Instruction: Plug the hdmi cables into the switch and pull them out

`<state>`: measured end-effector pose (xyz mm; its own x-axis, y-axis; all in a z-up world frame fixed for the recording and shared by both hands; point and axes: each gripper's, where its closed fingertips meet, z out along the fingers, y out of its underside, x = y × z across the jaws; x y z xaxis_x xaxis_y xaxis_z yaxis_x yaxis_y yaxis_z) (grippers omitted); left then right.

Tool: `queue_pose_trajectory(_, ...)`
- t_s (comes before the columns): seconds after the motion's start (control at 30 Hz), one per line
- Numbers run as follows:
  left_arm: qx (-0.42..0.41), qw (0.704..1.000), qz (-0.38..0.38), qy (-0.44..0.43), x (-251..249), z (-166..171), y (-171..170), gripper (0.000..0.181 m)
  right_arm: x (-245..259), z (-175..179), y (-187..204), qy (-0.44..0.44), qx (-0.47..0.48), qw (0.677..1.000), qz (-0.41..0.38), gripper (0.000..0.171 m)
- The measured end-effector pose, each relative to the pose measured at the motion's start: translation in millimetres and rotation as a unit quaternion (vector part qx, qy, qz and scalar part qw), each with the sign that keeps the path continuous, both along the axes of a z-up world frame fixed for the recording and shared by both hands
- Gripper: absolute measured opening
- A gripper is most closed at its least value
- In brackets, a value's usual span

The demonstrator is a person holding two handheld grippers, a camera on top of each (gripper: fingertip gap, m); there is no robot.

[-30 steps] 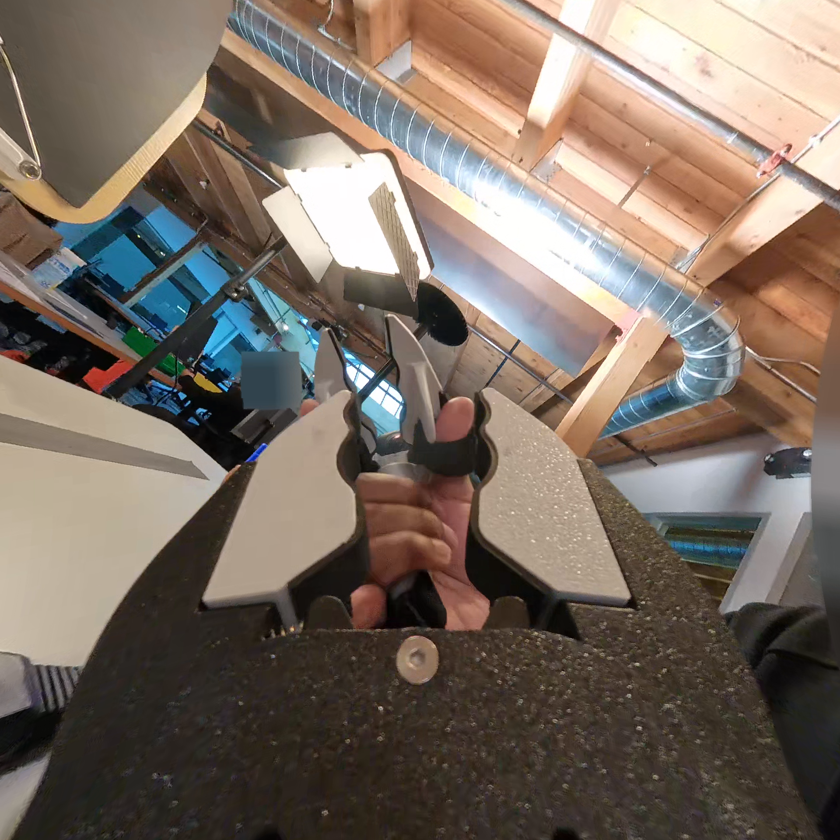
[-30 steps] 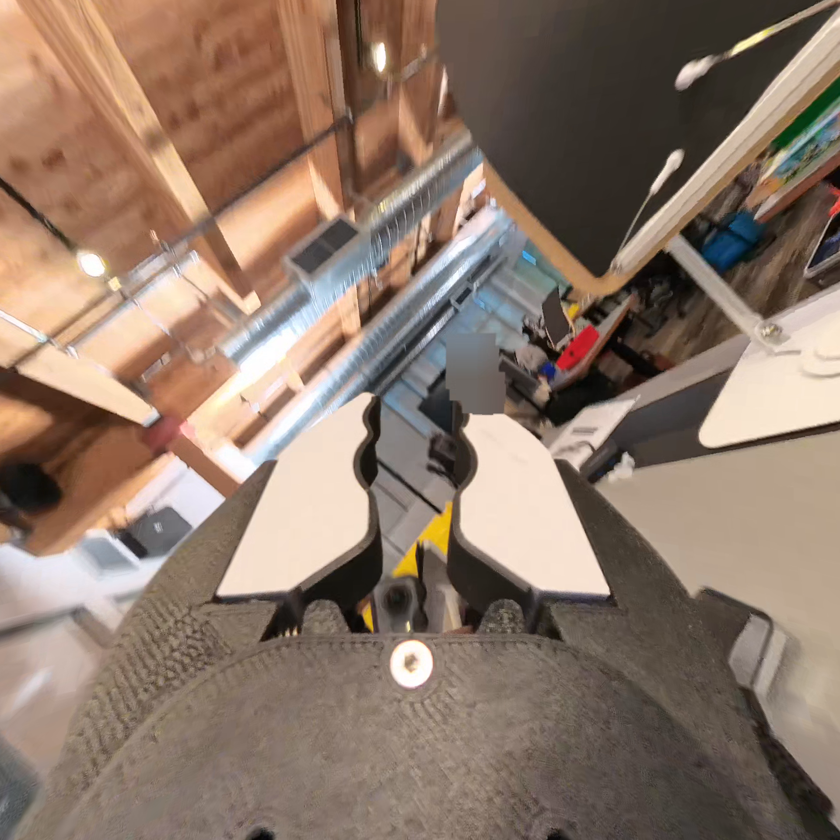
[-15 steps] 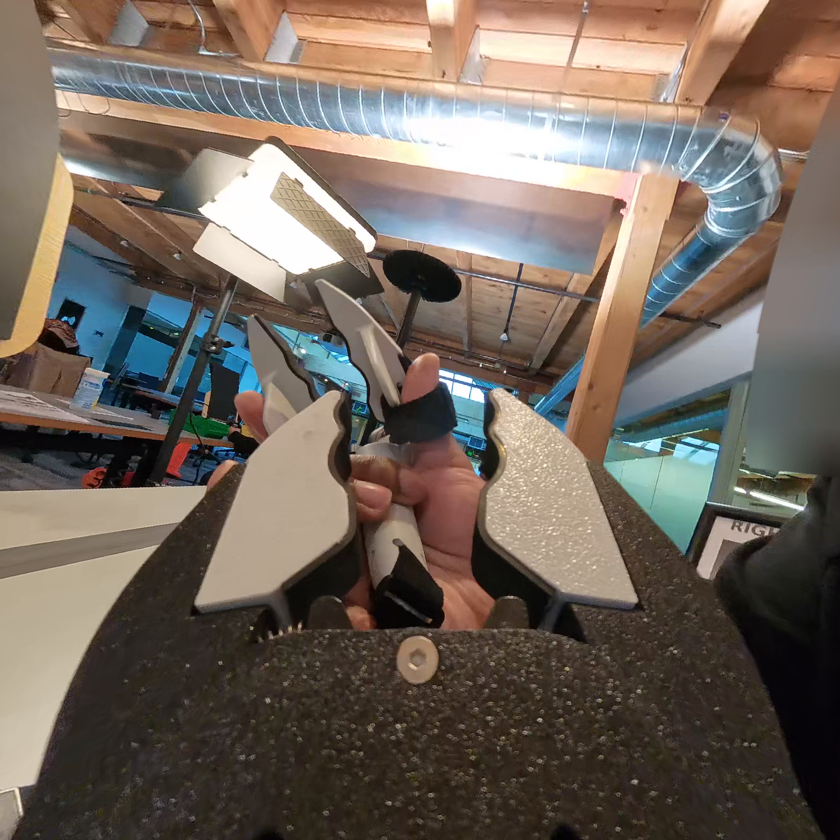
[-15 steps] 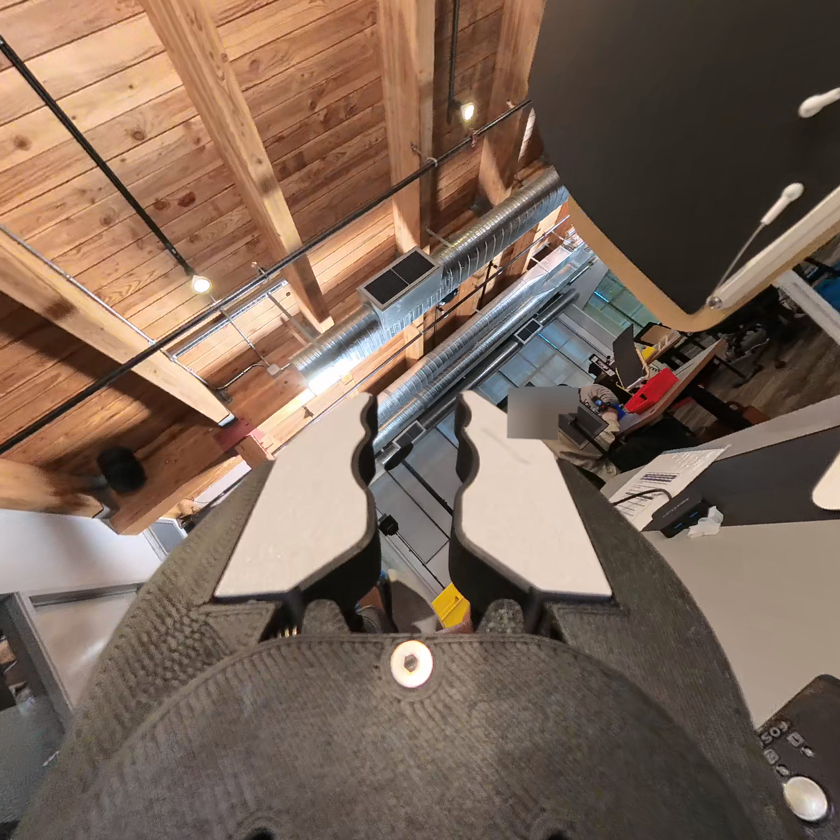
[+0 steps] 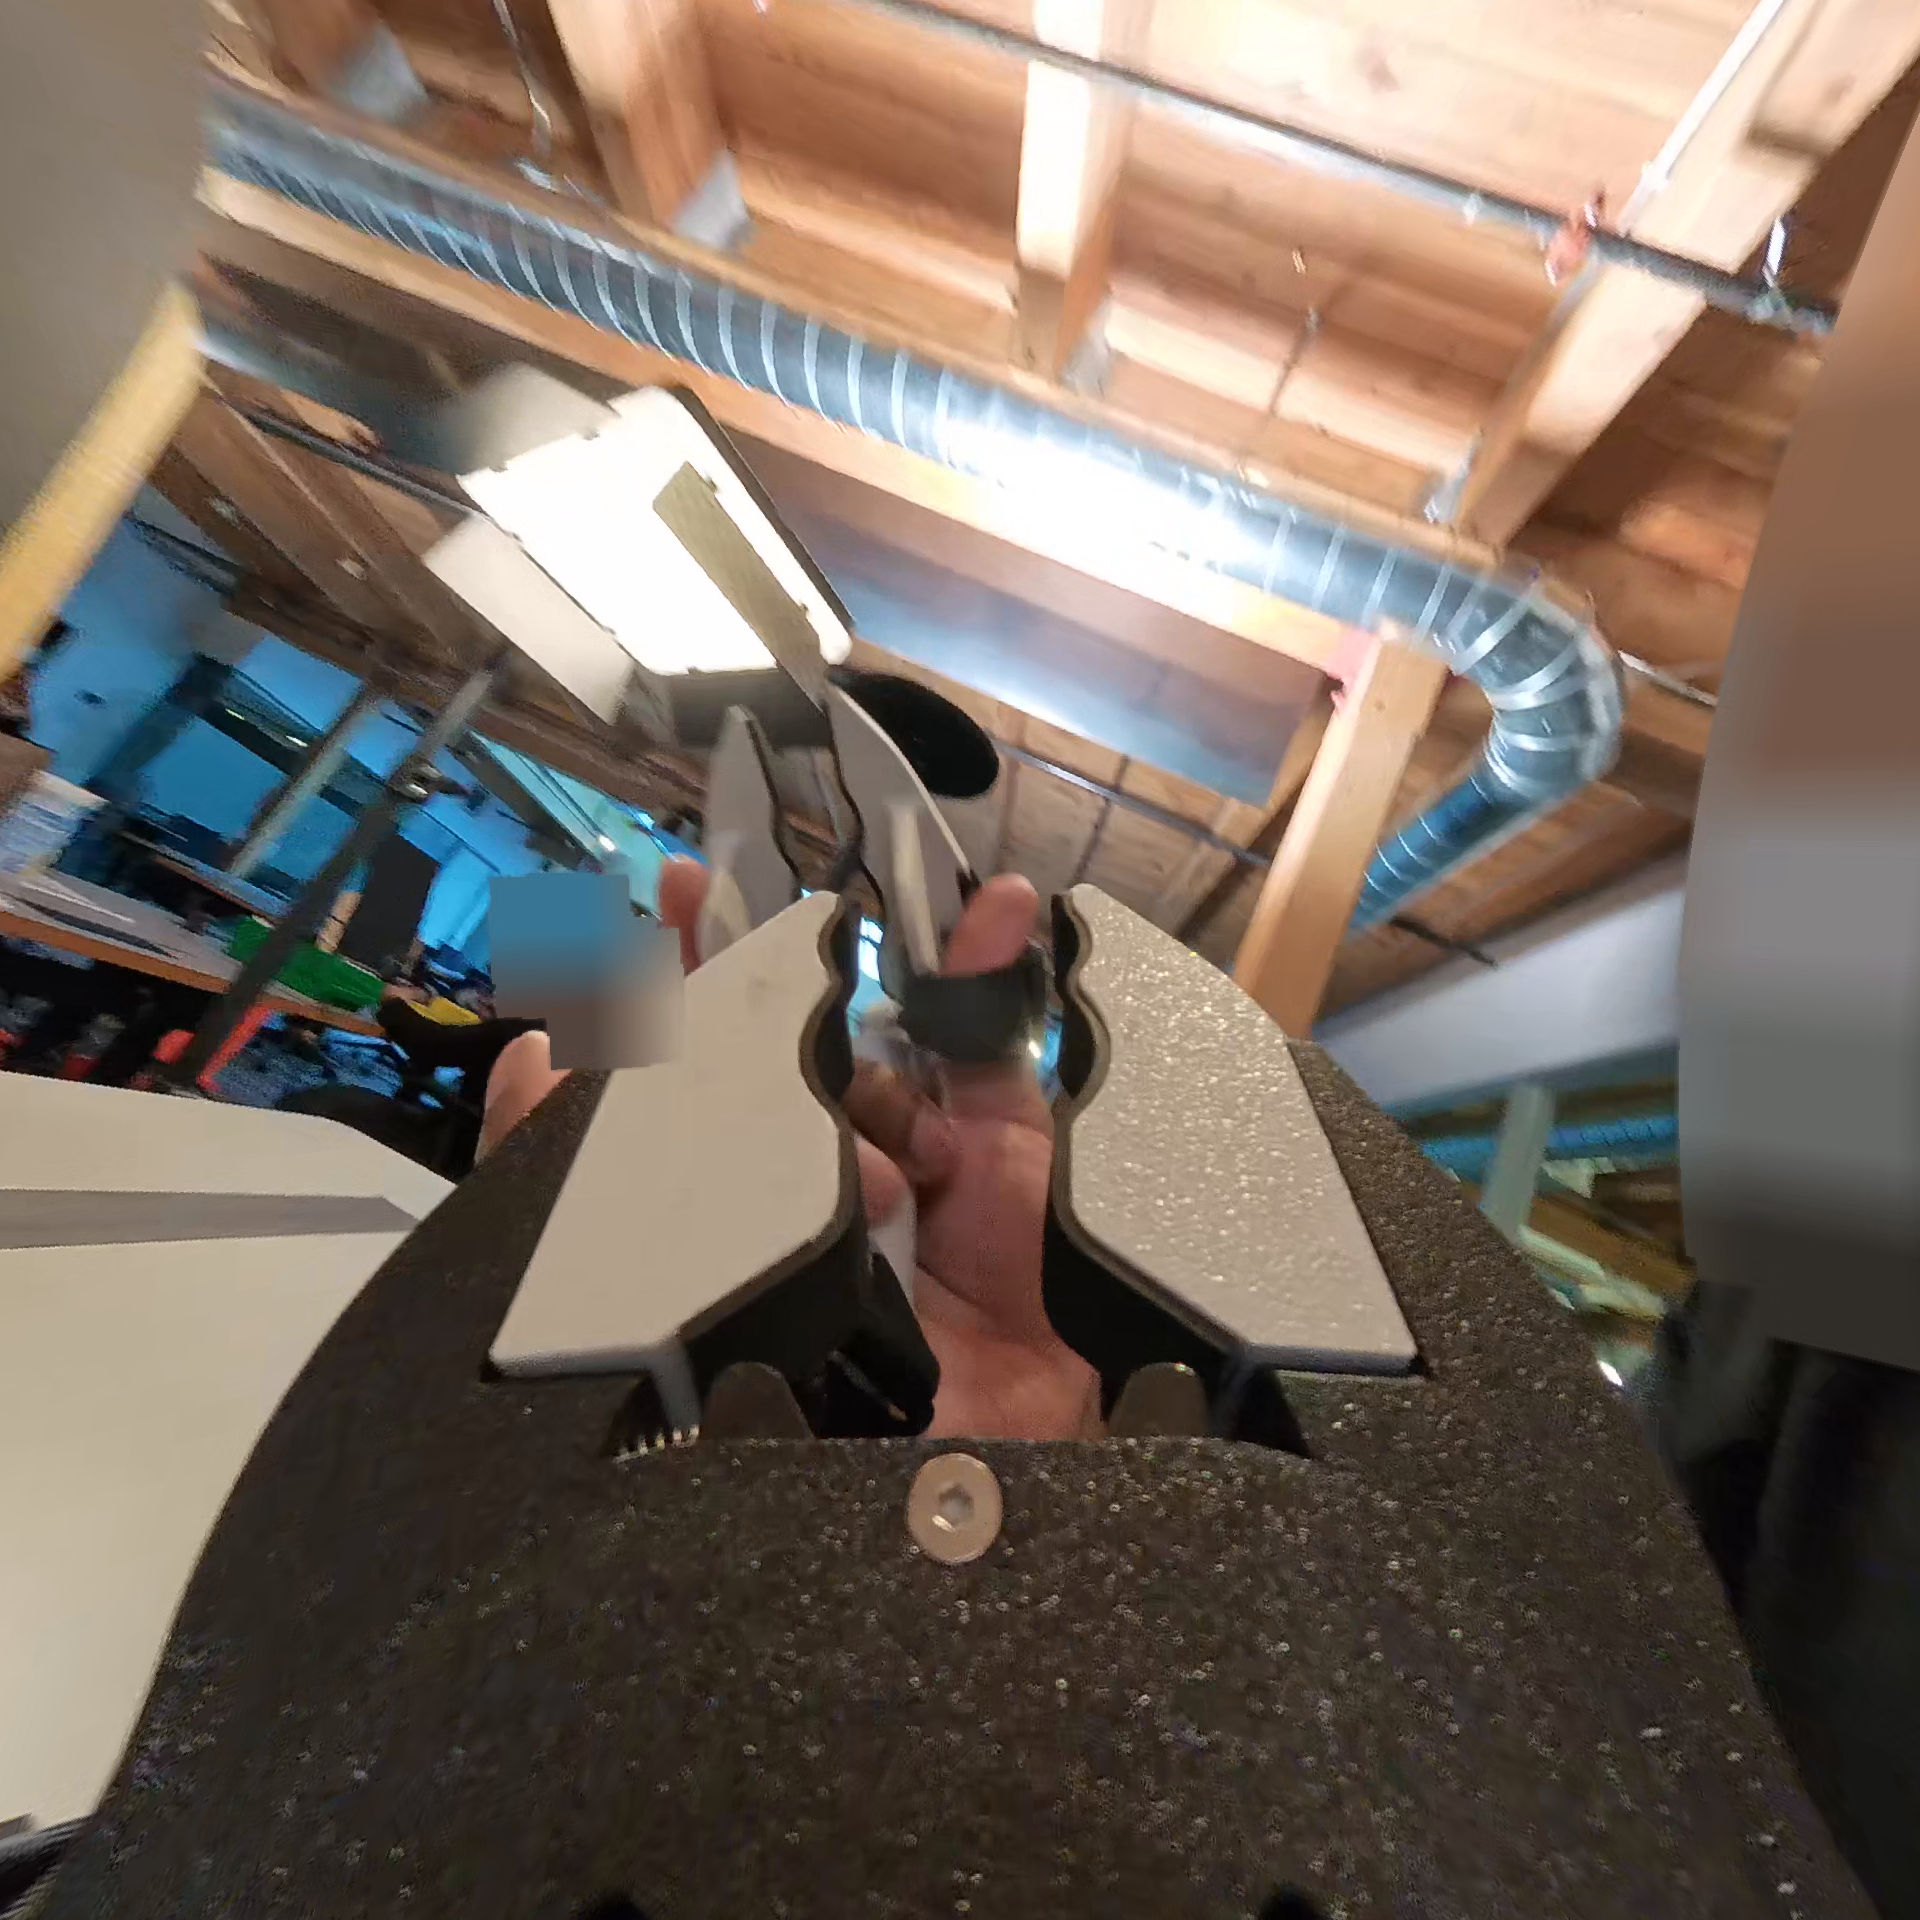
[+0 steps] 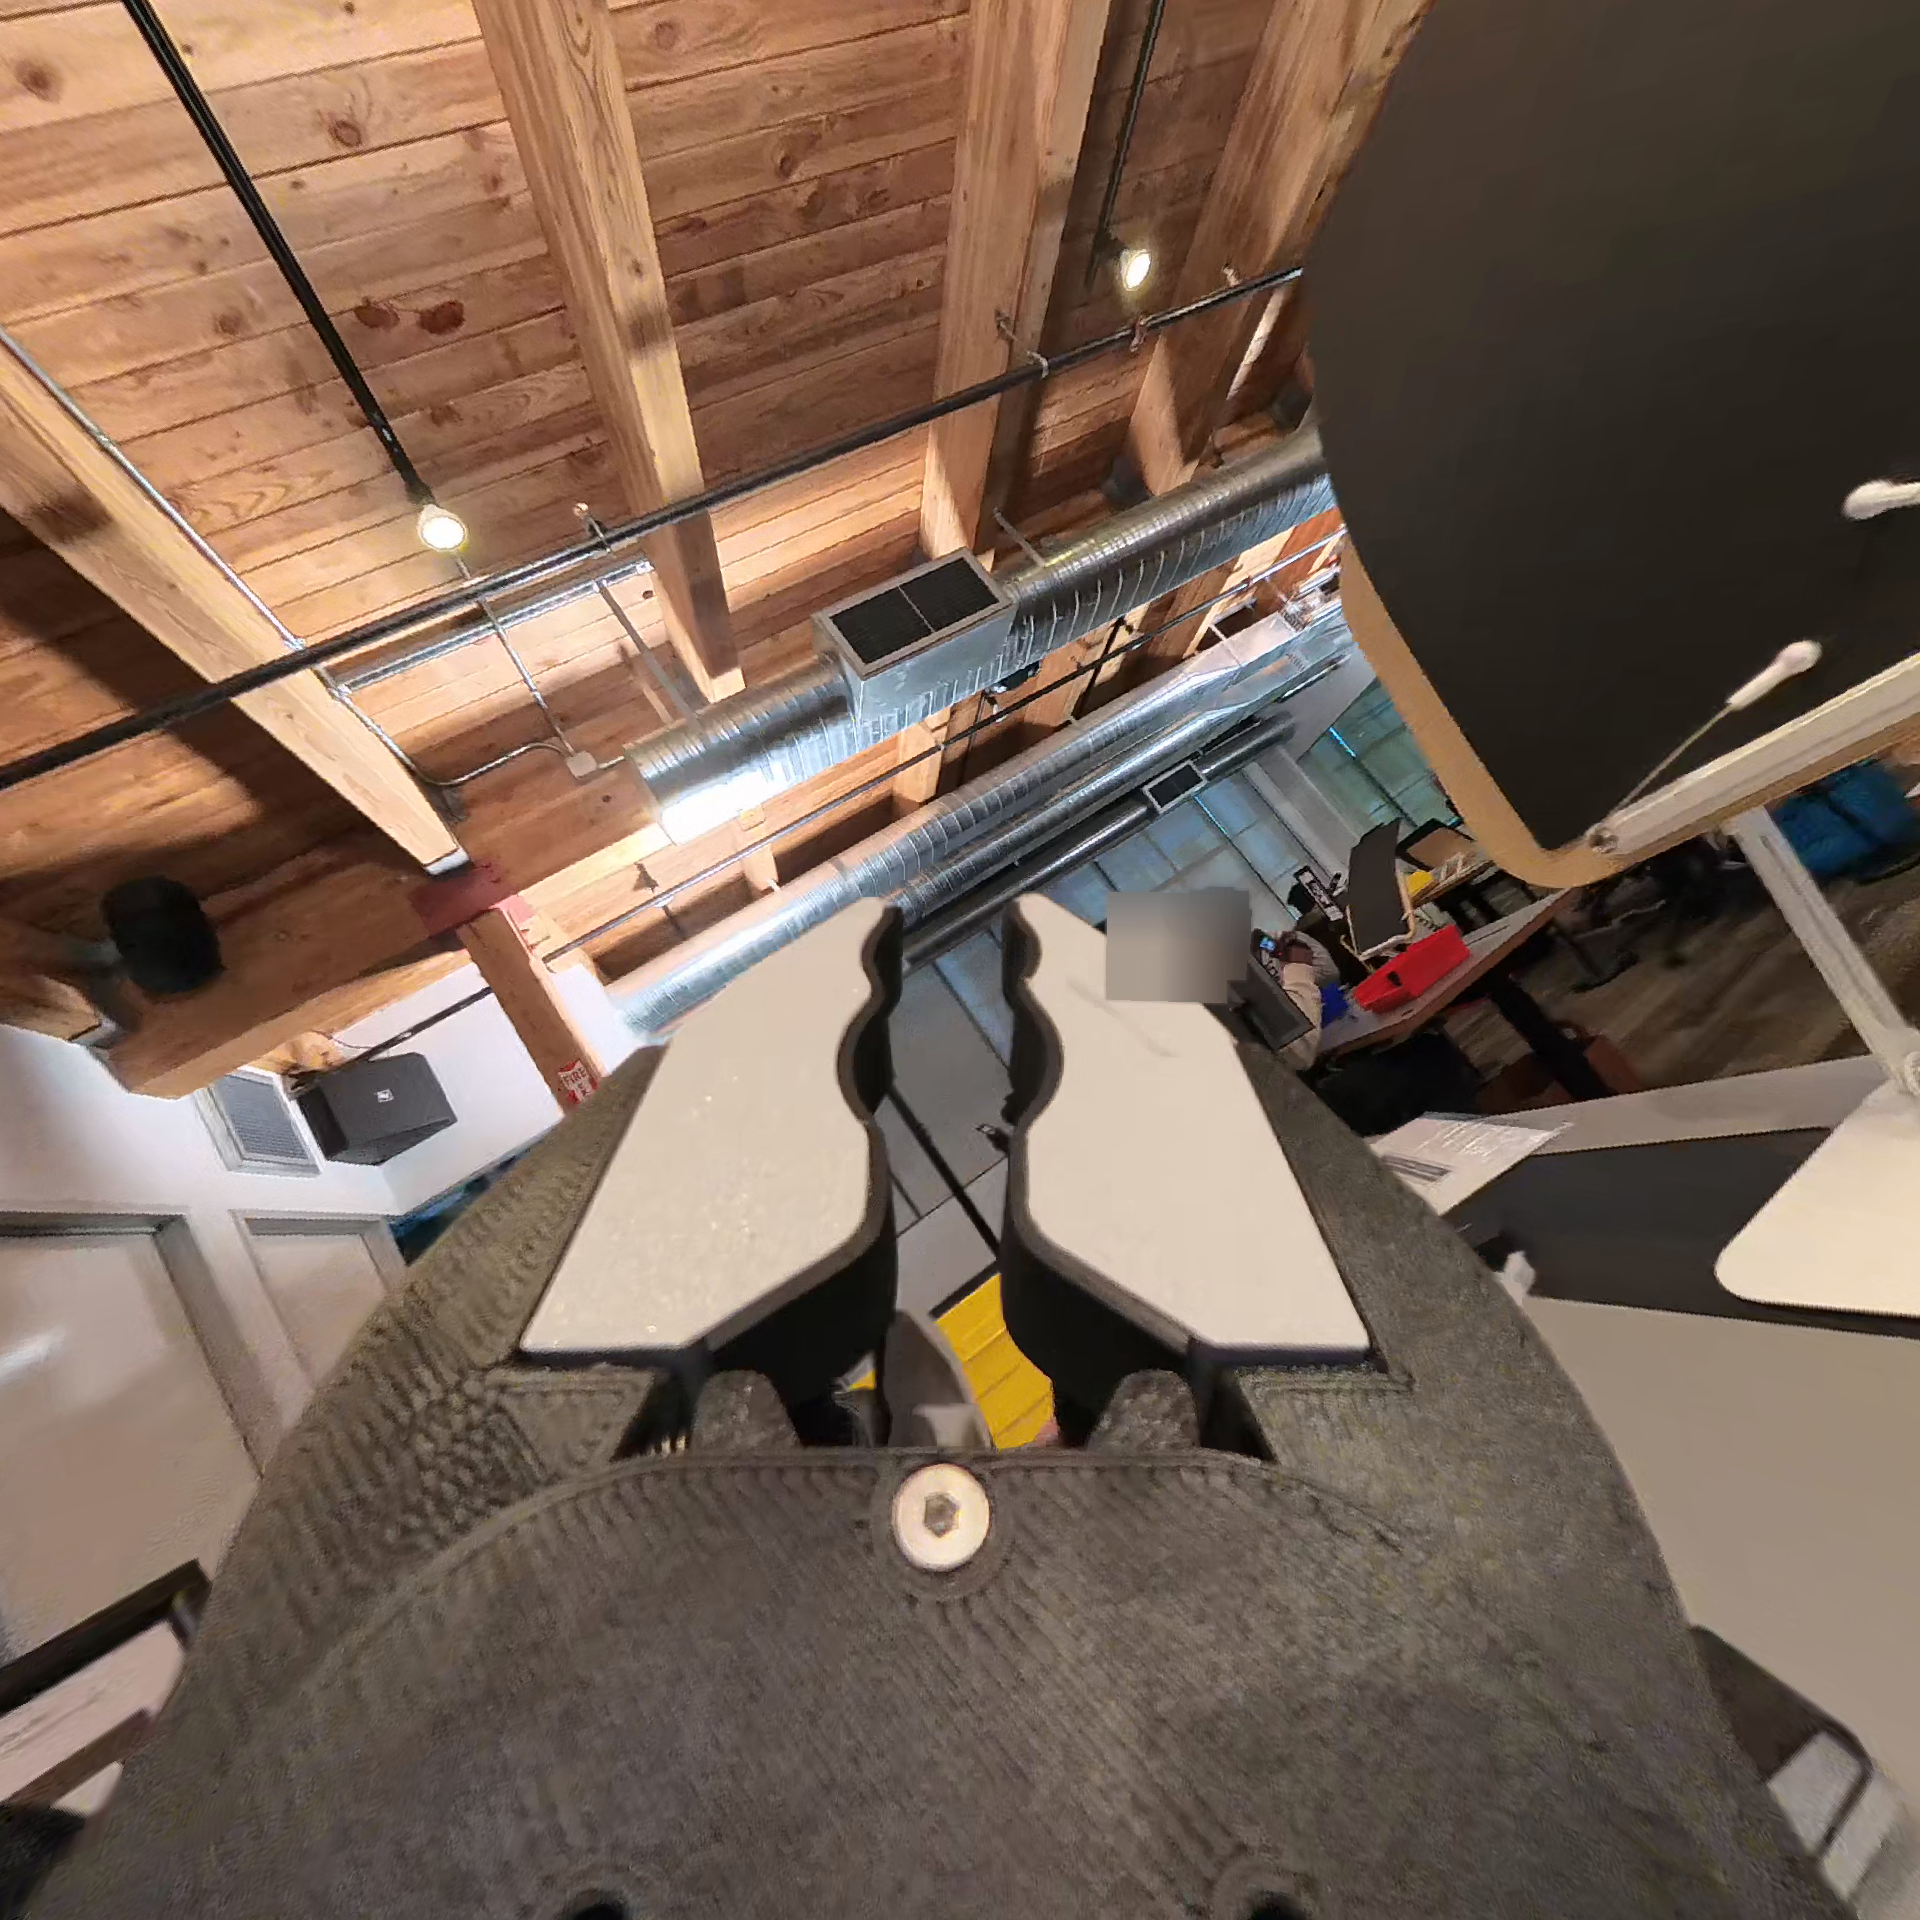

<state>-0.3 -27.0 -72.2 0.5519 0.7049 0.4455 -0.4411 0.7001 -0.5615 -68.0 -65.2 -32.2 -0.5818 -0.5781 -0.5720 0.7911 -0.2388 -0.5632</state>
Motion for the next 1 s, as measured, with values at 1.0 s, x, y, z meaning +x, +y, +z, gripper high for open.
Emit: queue_pose_trajectory(1.0,-0.125,0.963,0.200,-0.132,30.1,-21.8,-114.8,0.000,47.3,-96.6,-24.7,0.418,0.148,0.896,0.017,0.025)
